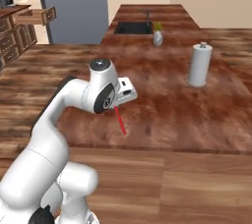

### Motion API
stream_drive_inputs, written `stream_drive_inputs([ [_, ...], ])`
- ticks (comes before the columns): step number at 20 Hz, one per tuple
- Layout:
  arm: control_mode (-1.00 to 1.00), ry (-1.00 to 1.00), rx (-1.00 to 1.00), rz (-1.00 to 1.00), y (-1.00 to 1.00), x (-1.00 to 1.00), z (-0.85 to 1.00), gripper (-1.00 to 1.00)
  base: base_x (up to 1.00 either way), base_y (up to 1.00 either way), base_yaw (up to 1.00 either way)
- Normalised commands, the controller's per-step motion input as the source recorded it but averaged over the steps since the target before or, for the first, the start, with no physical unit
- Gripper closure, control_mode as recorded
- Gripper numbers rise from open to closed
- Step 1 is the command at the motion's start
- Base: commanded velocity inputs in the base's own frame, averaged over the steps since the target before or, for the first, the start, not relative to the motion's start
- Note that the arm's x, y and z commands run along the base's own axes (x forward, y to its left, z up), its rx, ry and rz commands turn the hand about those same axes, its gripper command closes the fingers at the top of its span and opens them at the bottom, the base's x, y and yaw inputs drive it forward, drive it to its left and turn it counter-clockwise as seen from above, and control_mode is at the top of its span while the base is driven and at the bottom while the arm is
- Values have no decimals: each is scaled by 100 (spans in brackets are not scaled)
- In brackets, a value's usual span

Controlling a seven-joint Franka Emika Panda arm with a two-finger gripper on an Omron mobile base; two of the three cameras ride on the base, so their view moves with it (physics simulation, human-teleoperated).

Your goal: Take a straw from the drawer in front and place it inside the glass cup on the dining counter.

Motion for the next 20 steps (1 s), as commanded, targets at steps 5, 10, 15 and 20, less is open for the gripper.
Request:
stream_drive_inputs([
  [5,100,0,0,0,0,0,0,100,31,-100,0],
  [10,100,0,0,0,0,0,0,100,43,-100,0],
  [15,100,0,0,0,0,0,0,100,39,-100,0],
  [20,100,0,0,0,0,0,0,100,23,-100,0],
])
